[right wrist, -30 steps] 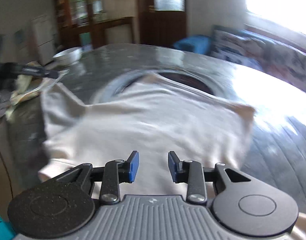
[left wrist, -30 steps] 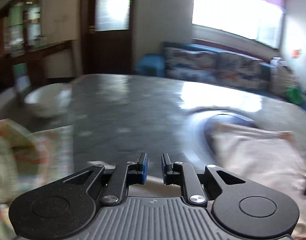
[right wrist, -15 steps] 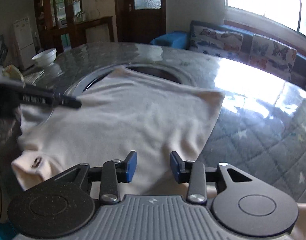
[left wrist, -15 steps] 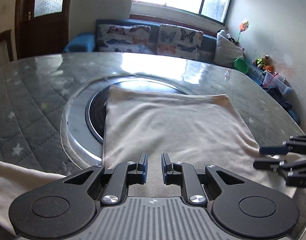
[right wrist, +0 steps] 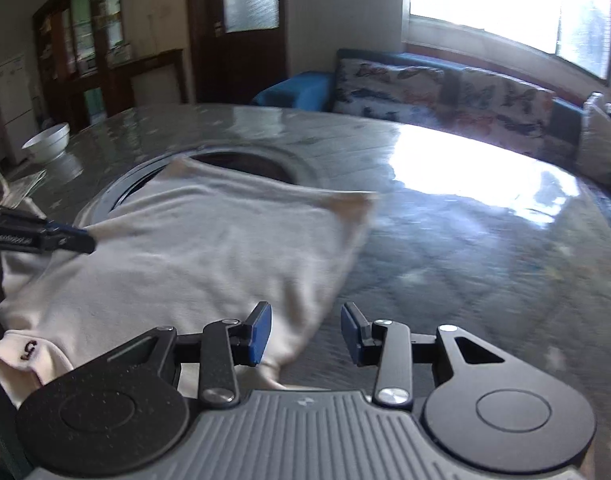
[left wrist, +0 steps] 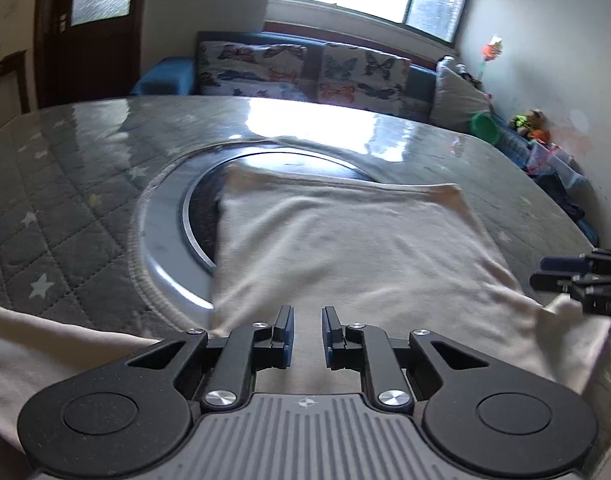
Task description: Fold clothes
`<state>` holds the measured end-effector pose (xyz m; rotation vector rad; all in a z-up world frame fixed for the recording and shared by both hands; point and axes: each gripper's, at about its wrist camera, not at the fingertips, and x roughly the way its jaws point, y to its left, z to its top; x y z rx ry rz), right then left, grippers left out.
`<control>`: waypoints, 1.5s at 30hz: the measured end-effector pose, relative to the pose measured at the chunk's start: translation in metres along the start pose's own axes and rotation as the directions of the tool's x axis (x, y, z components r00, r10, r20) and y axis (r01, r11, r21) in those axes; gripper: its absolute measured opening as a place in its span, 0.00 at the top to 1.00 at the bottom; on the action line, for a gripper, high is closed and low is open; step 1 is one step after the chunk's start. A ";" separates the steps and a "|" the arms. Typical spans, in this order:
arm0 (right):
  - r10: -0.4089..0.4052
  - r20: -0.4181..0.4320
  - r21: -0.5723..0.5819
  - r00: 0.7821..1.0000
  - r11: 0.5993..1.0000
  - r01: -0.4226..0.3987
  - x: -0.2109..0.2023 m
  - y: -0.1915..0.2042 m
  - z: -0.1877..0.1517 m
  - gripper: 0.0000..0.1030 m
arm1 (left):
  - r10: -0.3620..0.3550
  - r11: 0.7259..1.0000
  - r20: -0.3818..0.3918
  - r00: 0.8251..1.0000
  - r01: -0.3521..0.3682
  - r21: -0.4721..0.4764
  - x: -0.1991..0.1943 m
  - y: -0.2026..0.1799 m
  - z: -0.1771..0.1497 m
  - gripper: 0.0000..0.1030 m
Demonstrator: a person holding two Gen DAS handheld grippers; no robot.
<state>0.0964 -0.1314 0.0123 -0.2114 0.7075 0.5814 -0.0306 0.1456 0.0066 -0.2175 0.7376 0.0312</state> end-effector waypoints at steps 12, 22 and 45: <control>-0.275 -0.048 0.205 0.960 0.938 0.279 -0.066 -0.086 -0.073 0.56 | -0.178 0.973 -0.008 0.984 0.177 0.146 -0.018 -0.085 -0.024 0.73; -0.315 -0.054 0.333 0.948 0.889 0.314 -0.083 -0.113 -0.110 0.52 | -0.206 0.955 -0.039 0.978 0.209 0.212 -0.014 -0.125 -0.048 0.70; -0.242 0.236 0.406 0.941 0.905 0.130 -0.132 -0.100 -0.066 0.92 | -0.199 0.936 -0.052 0.979 0.205 0.285 -0.011 -0.153 -0.069 0.69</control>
